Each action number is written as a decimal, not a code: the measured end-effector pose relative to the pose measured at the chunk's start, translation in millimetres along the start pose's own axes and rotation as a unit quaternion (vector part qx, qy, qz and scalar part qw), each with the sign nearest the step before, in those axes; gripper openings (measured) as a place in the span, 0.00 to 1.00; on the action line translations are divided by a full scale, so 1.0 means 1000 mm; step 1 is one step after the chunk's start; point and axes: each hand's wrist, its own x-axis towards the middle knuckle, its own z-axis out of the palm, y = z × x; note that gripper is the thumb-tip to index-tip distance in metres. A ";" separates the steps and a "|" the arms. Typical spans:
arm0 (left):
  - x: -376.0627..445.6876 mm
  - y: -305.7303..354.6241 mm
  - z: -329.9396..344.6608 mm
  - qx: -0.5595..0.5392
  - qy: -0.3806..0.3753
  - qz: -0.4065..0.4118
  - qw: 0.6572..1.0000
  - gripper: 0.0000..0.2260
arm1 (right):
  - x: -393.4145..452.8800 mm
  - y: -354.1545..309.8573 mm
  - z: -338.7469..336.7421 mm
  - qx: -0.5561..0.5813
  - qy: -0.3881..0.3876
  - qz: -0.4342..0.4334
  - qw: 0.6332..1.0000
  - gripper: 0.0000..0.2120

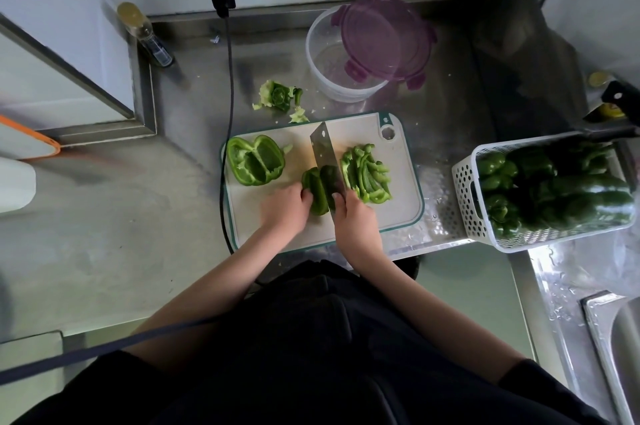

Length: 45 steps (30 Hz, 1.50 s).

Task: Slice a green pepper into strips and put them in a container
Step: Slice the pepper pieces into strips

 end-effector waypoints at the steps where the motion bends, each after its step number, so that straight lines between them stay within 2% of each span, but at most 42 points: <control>1: 0.000 0.001 0.000 0.000 -0.001 -0.002 1.000 0.14 | 0.000 0.001 0.000 0.000 -0.001 0.002 1.000 0.15; 5: 0.000 0.001 -0.004 -0.003 0.031 -0.014 0.999 0.13 | -0.001 0.001 -0.006 0.019 0.015 0.002 1.000 0.14; 11: 0.005 -0.002 -0.008 -0.061 0.058 0.034 0.996 0.11 | -0.006 -0.001 -0.009 0.041 0.014 -0.003 0.999 0.15; 19: -0.004 0.003 -0.013 -0.035 0.038 0.025 0.998 0.10 | -0.004 -0.006 0.002 0.048 0.022 -0.001 0.999 0.15; 24: -0.009 0.011 -0.021 -0.005 0.097 0.053 0.994 0.11 | -0.004 -0.001 -0.010 0.094 0.057 0.012 0.994 0.15; 29: -0.004 0.022 -0.019 -0.030 0.073 0.064 0.995 0.10 | -0.006 0.000 -0.011 0.107 0.042 0.005 0.993 0.15; 31: -0.003 0.023 -0.017 -0.112 0.039 0.054 0.991 0.10 | -0.006 0.002 -0.011 0.102 0.040 0.008 0.994 0.14; 32: -0.003 0.024 -0.017 -0.187 0.010 0.035 0.982 0.11 | -0.005 0.003 -0.011 0.099 0.042 0.013 0.994 0.13; 35: 0.000 0.019 -0.014 -0.378 -0.052 -0.043 0.923 0.10 | -0.005 0.005 -0.013 0.094 0.052 0.022 0.994 0.13; 38: 0.002 0.016 -0.014 -0.482 -0.087 -0.107 0.865 0.12 | -0.005 0.007 -0.014 0.094 0.055 0.025 0.994 0.13; 40: 0.003 0.014 -0.014 -0.499 -0.103 -0.132 0.851 0.15 | -0.004 0.008 -0.013 0.093 0.055 0.028 0.994 0.13; 43: 0.002 0.014 -0.012 -0.413 -0.106 -0.121 0.897 0.18 | -0.003 0.009 -0.013 0.098 0.052 0.029 0.993 0.14; 45: 0.001 0.012 -0.010 -0.334 -0.064 -0.081 0.937 0.16 | -0.003 0.009 -0.013 0.101 0.050 0.023 0.993 0.13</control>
